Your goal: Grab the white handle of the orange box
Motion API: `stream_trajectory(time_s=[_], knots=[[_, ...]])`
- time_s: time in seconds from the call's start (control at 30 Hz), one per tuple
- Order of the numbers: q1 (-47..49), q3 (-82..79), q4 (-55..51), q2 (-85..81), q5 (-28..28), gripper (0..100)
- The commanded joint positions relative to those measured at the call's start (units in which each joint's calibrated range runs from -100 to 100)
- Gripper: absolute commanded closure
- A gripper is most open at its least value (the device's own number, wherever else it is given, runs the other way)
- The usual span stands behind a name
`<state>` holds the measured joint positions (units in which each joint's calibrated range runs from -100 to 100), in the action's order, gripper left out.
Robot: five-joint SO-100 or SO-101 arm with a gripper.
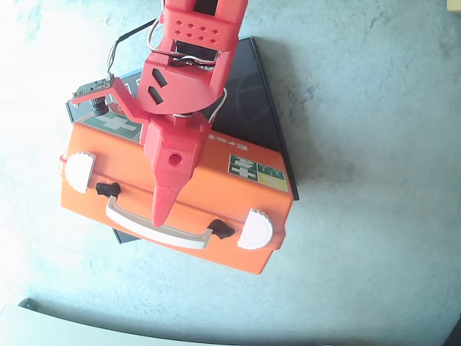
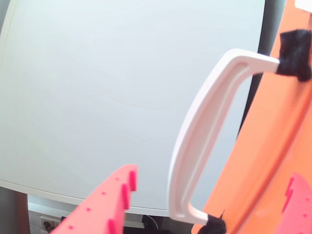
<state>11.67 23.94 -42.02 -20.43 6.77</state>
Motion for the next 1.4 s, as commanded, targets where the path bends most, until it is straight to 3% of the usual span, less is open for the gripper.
stream_trajectory(time_s=[0.0,0.43,1.13,1.37], knots=[[-0.55,3.93,-0.53,5.20,-0.06,62],[-0.40,-3.07,0.31,6.63,0.26,62],[-6.90,24.66,0.31,23.84,-0.21,62],[-4.58,21.38,-0.53,22.49,0.26,62]])
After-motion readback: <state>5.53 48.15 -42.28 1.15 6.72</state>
